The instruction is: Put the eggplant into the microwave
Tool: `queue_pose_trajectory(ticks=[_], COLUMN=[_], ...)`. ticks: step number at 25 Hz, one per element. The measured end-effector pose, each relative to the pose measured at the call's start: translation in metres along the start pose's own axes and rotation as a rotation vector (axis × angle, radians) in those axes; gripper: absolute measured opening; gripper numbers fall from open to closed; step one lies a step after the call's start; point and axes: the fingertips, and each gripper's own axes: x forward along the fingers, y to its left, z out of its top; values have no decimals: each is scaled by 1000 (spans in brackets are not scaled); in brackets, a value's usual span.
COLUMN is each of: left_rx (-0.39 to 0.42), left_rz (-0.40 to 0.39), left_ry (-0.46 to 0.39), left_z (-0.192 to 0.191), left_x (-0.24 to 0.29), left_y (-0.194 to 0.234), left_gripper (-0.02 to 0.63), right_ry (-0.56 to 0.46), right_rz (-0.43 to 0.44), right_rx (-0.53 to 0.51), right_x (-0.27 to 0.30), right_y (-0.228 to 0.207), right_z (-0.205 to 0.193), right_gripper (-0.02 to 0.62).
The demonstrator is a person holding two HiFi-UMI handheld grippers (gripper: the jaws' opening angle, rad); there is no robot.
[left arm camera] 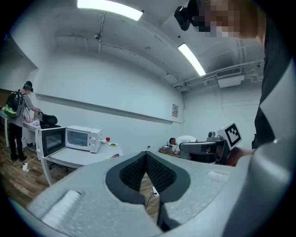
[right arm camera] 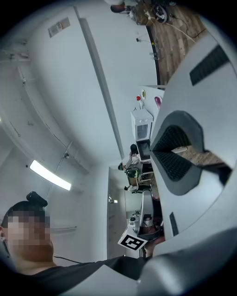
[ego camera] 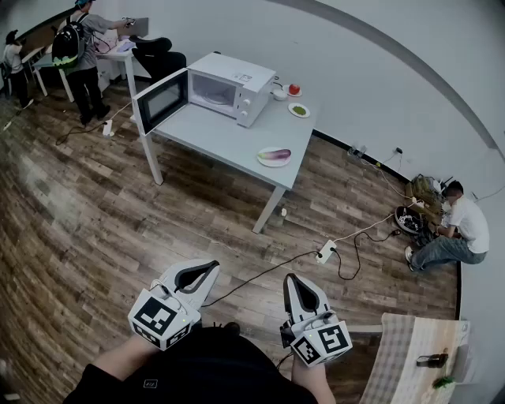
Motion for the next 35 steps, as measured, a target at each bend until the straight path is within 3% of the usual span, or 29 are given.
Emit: queue_pose_trajectory(ticks=[12, 25, 35], left_rx=[6, 28, 7], left_rz=[3, 49, 62], left_ry=[41, -4, -16], left_z=[-9, -2, -1], left_x=[20, 27, 46], left_y=[-13, -58, -34], left_gripper=[8, 8, 8], right_ry=[18, -66, -39], right_rz=[-22, 7, 13], right_rx=[-8, 35, 53], right_x=[-16, -64, -40], right_y=[-26, -47, -63], right_z=[-7, -1, 1], right_gripper=[12, 15, 17])
